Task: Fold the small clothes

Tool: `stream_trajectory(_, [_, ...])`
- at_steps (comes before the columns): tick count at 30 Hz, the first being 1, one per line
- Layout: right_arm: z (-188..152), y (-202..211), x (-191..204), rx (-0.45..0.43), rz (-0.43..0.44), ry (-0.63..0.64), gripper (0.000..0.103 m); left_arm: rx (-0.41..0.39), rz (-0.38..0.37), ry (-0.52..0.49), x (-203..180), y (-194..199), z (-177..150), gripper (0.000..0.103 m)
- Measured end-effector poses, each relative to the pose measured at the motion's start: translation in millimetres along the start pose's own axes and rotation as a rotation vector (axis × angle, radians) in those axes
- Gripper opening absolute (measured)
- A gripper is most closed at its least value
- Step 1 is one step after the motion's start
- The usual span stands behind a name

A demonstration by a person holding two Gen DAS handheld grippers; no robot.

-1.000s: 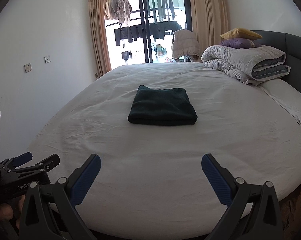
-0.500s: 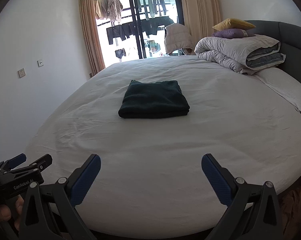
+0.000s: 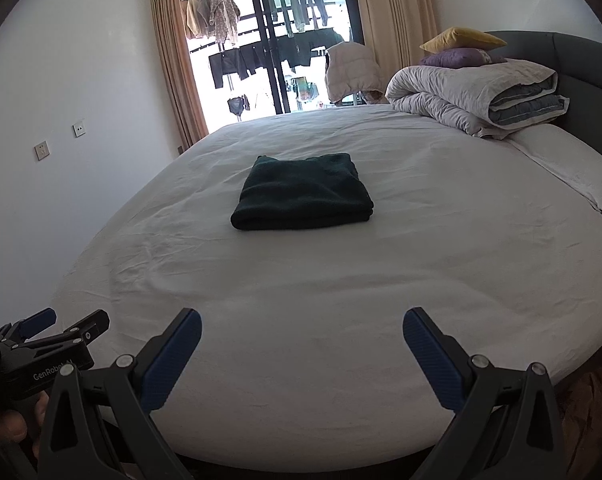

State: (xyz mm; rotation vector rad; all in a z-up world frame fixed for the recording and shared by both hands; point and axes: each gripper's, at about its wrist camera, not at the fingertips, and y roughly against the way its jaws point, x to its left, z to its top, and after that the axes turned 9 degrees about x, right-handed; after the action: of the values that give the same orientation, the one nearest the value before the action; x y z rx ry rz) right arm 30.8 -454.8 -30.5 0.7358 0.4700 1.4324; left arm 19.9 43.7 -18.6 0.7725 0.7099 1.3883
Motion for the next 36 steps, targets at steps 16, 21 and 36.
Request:
stream_trajectory(16, [-5, -16, 13, 0.050, -0.002, 0.022, 0.103, 0.046, -0.018, 0.020, 3, -19, -1, 0.103])
stream_trajectory(21, [-6, -17, 18, 0.057, -0.003, 0.028, 0.103, 0.050, -0.019, 0.024, 3, -22, -1, 0.103])
stream_trajectory(36, [-6, -15, 20, 0.063, 0.000, 0.033, 0.103, 0.049, -0.020, 0.027, 4, -25, 0, 0.103])
